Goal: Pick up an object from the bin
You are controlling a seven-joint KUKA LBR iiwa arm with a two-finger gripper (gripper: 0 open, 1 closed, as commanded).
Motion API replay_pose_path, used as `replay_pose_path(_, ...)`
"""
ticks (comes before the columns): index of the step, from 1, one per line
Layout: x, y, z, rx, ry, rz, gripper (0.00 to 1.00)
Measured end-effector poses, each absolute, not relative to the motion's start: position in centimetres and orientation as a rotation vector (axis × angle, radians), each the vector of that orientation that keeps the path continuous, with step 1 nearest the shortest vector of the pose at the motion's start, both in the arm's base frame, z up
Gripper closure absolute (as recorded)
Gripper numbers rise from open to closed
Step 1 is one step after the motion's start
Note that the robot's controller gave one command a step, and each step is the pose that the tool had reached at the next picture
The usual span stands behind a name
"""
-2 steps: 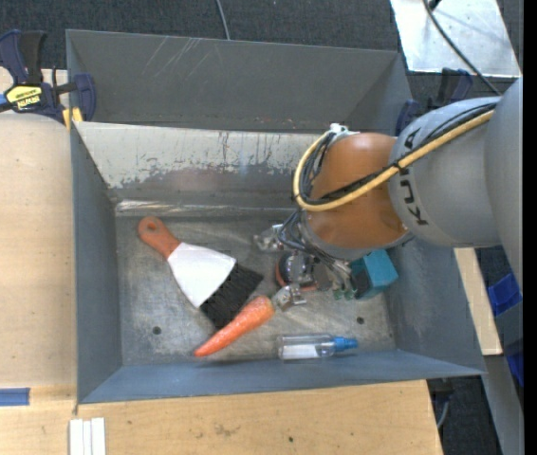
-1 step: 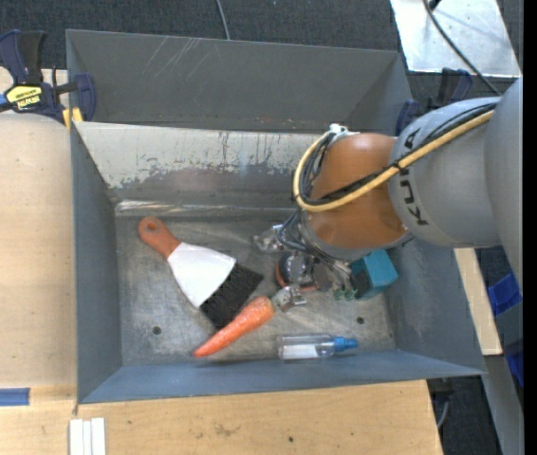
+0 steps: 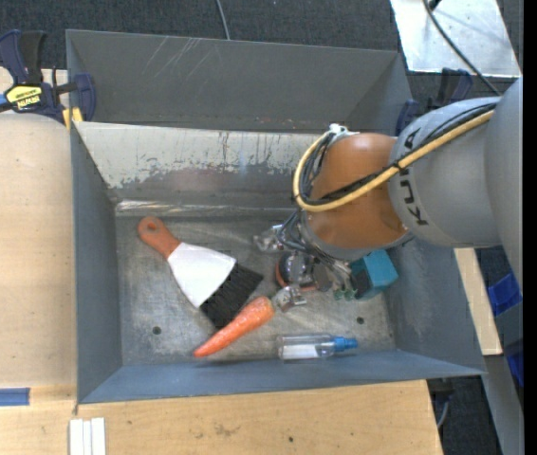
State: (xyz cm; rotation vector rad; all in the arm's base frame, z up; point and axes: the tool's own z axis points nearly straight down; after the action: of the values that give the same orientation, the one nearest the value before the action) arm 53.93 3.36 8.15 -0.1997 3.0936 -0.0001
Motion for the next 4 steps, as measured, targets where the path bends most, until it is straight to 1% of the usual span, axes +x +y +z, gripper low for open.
replay_pose_path(1,53.7,5.8,8.1,-0.278,3.099,-0.017,0.00)
replay_pose_path(2,51.3,7.6,8.1,-0.478,3.062,-0.006,0.00)
replay_pose_path(3,50.4,8.7,8.0,-0.688,3.038,-0.010,0.00)
replay_pose_path(4,51.8,17.6,8.8,-0.702,3.059,0.001,1.00)
